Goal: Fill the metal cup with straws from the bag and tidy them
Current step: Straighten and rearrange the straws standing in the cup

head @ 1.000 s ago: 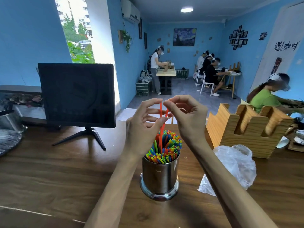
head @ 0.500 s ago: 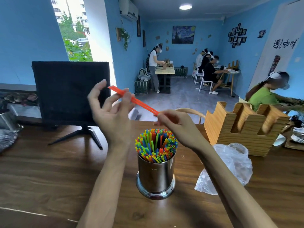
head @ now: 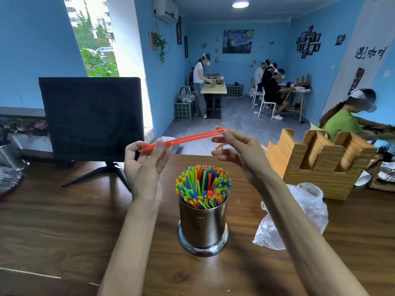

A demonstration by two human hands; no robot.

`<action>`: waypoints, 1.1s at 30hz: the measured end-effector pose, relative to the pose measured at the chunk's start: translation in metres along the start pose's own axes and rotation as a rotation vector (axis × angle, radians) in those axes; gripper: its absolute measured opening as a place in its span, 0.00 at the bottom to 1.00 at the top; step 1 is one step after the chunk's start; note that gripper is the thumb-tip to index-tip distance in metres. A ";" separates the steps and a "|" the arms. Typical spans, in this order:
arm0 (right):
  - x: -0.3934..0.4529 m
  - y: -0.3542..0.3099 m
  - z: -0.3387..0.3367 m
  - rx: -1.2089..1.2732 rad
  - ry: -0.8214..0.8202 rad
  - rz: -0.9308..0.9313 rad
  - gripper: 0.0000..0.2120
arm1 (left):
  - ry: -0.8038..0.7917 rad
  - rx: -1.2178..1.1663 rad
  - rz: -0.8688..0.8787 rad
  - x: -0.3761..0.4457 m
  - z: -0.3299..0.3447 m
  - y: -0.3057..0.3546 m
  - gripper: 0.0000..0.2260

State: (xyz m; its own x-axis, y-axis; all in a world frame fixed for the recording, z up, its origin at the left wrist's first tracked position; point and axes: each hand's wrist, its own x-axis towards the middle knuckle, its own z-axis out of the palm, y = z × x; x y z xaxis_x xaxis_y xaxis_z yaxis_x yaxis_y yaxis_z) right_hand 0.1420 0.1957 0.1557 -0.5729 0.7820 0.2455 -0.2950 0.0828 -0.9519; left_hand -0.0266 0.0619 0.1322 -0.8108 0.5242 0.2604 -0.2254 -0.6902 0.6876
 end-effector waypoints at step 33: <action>-0.025 0.046 0.021 -1.075 -0.029 -0.370 0.11 | -0.694 1.229 0.334 -0.047 -0.044 -0.010 0.12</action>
State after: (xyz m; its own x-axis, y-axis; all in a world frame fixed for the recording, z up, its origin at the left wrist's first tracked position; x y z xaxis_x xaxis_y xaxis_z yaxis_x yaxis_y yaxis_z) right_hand 0.1268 0.1665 0.1099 -0.6087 0.5860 0.5348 0.3512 0.8035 -0.4807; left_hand -0.0101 0.0218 0.0834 -0.2313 0.8051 0.5462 0.8044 -0.1576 0.5728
